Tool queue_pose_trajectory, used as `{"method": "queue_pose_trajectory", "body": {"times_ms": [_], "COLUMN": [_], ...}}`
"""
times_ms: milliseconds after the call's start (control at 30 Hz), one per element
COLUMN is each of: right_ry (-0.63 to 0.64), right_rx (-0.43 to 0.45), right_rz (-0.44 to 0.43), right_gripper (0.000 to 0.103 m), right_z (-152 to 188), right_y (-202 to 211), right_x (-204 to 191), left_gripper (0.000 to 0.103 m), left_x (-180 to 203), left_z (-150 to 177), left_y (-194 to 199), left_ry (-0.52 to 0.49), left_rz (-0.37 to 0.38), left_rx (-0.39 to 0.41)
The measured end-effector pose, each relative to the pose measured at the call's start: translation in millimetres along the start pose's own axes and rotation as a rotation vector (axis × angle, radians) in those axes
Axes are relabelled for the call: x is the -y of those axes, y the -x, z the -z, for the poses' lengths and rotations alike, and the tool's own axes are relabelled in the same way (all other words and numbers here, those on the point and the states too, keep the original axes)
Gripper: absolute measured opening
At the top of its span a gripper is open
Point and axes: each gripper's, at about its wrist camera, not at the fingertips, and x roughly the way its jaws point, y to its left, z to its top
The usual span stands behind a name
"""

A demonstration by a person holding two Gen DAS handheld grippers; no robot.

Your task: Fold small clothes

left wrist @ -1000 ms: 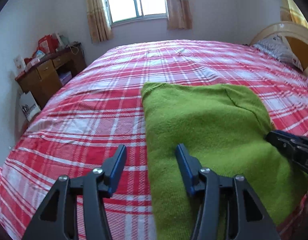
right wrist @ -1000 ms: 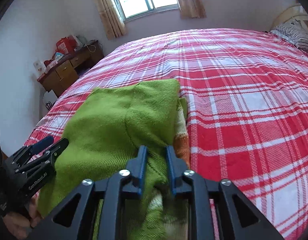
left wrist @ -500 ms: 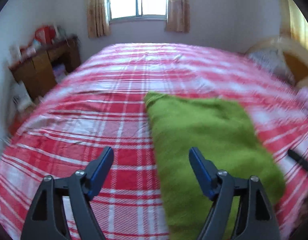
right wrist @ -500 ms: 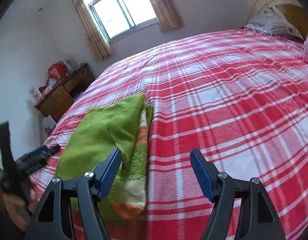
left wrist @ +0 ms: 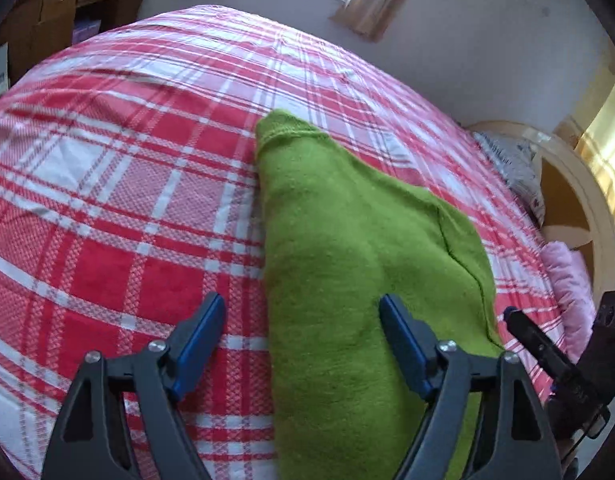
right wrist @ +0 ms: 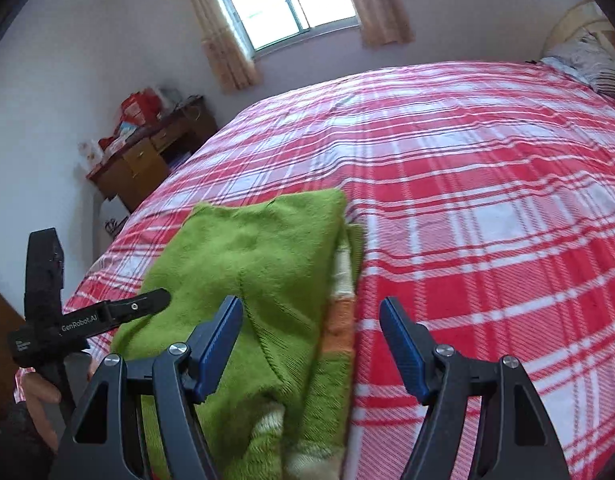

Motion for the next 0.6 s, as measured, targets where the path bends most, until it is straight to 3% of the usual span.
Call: {"method": "queue_pose_trajectory", "body": {"times_ms": [200,267,400,500,567,600], "right_ry": [0.042,0.043,-0.043,-0.033,-0.014,-0.022], "right_rx": [-0.066,-0.108,-0.137,-0.148,-0.158,-0.16], "right_rz": [-0.078,-0.048,-0.122,-0.159,-0.182,-0.192], "right_gripper": [0.071,0.071,0.071,0.071,0.064,0.059], "right_z": [-14,-16,-10,4,8,7], "right_y": [-32,-51,-57,-47,-44,-46], "right_x": [-3,0,17,14,10,10], "left_gripper": [0.09,0.095,0.097,0.094,0.086,0.076], "left_x": [7,9,4,2,5,7], "left_z": [-1,0,-1,0,2,3], "left_y": [-6,-9,-9,-8,-8,-7], "left_ry": [-0.08,-0.119,-0.138,-0.132,-0.141,-0.142], "left_rz": [0.014,0.019,0.059,0.077,0.074,0.092], "left_rx": [-0.003,0.0,-0.009,-0.004,-0.002,-0.003]}}
